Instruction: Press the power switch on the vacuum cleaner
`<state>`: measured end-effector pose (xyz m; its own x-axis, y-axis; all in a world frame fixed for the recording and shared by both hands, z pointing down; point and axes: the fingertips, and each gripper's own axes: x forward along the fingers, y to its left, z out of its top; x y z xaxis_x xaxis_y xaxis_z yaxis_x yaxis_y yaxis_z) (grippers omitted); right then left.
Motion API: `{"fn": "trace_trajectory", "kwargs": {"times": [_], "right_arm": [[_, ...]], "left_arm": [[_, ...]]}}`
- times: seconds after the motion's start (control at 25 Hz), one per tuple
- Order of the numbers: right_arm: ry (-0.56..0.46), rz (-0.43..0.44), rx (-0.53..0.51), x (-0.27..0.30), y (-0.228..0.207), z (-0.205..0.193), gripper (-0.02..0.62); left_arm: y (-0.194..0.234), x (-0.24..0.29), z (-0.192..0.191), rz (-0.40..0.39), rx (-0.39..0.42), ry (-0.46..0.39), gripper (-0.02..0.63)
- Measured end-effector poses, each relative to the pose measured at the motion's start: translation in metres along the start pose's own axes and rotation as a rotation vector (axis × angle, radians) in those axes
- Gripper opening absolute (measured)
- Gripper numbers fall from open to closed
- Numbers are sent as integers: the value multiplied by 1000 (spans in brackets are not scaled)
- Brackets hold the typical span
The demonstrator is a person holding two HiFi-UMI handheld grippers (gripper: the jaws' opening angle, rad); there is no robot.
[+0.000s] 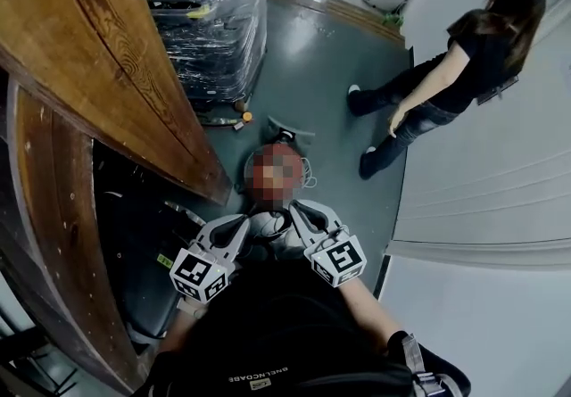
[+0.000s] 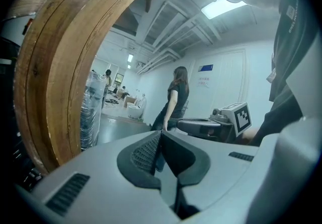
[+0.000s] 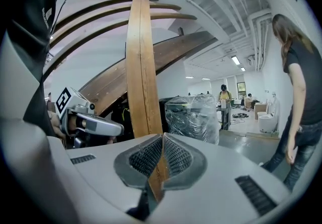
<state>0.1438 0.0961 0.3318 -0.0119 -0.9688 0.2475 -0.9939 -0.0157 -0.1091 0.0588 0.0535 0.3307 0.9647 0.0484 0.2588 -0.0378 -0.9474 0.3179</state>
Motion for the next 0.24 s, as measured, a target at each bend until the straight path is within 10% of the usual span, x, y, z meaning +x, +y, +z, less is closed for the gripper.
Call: {"fn": "trace_trajectory", "kwargs": {"times": [0.24], "right_arm": [[-2, 12, 6, 0, -6, 0, 28]], "left_arm": [[-2, 7, 2, 12, -4, -1, 14]]}}
